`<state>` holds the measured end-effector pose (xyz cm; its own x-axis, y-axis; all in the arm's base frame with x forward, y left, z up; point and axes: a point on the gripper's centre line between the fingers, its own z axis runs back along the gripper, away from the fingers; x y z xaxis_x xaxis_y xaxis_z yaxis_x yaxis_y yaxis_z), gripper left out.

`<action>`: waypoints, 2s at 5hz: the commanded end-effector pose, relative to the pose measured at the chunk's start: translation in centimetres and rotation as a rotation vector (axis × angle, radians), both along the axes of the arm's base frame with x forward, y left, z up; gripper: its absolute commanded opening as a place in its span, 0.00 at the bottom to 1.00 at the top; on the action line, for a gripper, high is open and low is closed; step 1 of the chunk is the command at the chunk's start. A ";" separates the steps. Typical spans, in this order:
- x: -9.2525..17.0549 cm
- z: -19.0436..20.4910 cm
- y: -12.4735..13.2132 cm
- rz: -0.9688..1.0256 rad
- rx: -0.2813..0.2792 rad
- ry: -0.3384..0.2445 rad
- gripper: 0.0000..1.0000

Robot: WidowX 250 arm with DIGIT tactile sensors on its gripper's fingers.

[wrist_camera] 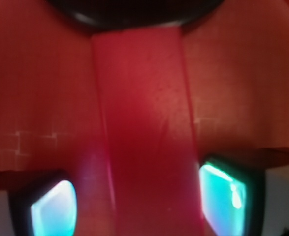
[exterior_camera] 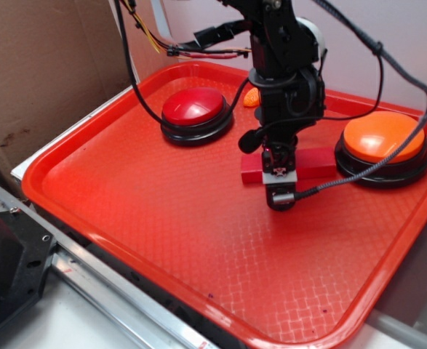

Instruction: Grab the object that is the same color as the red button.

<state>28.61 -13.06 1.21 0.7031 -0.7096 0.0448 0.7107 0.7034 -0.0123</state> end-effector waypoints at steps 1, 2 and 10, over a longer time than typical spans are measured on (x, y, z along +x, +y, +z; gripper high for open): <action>1.1 0.9 -0.6 0.014 -0.013 -0.022 0.00; 1.1 1.2 -0.5 0.025 -0.013 -0.023 0.00; -9.9 15.6 7.5 0.730 0.003 -0.001 0.00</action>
